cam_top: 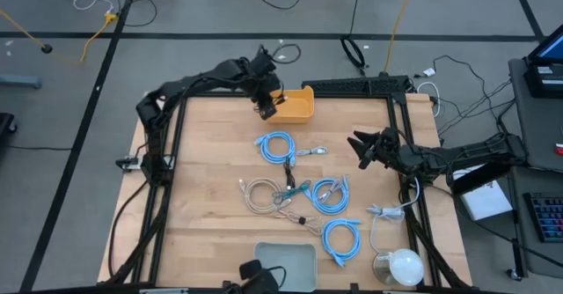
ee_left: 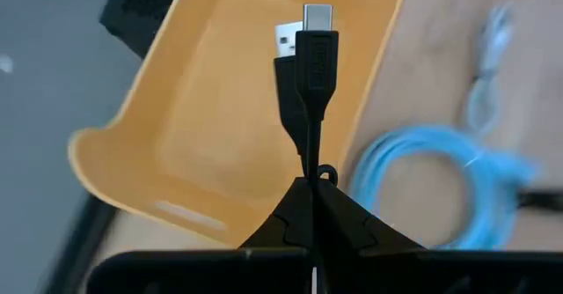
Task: Sort cables into bins
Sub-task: Put the black charger cable into the yellow bin
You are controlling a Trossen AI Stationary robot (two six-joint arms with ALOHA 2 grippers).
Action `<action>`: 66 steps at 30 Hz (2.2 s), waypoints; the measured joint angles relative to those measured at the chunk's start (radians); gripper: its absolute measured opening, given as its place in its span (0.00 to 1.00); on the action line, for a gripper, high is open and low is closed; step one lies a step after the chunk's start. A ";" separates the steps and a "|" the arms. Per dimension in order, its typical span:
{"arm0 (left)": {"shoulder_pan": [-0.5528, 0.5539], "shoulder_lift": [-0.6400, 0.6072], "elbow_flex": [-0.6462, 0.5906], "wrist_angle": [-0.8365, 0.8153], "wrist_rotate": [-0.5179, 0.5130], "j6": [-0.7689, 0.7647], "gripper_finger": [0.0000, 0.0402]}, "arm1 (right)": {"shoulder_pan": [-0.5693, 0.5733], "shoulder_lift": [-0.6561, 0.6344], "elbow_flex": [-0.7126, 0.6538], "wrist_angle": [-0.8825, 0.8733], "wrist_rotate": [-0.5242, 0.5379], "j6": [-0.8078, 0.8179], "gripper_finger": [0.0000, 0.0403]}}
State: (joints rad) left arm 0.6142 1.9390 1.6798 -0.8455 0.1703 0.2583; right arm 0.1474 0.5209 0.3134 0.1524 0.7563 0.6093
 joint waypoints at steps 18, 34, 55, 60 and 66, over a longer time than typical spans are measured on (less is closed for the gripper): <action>-0.049 0.064 0.021 0.056 -0.083 0.160 0.00 | 0.000 0.040 0.000 0.000 0.000 0.055 0.53; -0.055 0.265 0.316 0.003 0.008 0.087 0.00 | 0.000 0.087 0.001 0.005 -0.002 0.091 0.53; -0.053 0.342 0.315 -0.042 -0.020 0.107 0.00 | 0.000 0.087 0.001 0.005 -0.002 0.086 0.53; -0.060 0.349 0.315 -0.052 -0.031 0.133 0.03 | 0.000 0.087 0.001 0.004 -0.003 0.086 0.53; -0.067 0.339 0.317 -0.015 -0.059 0.119 0.20 | 0.000 0.087 0.001 0.003 -0.003 0.079 0.53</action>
State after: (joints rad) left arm 0.5474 2.2784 1.9972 -0.8606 0.1116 0.3769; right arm 0.1474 0.6075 0.3141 0.1555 0.7536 0.6888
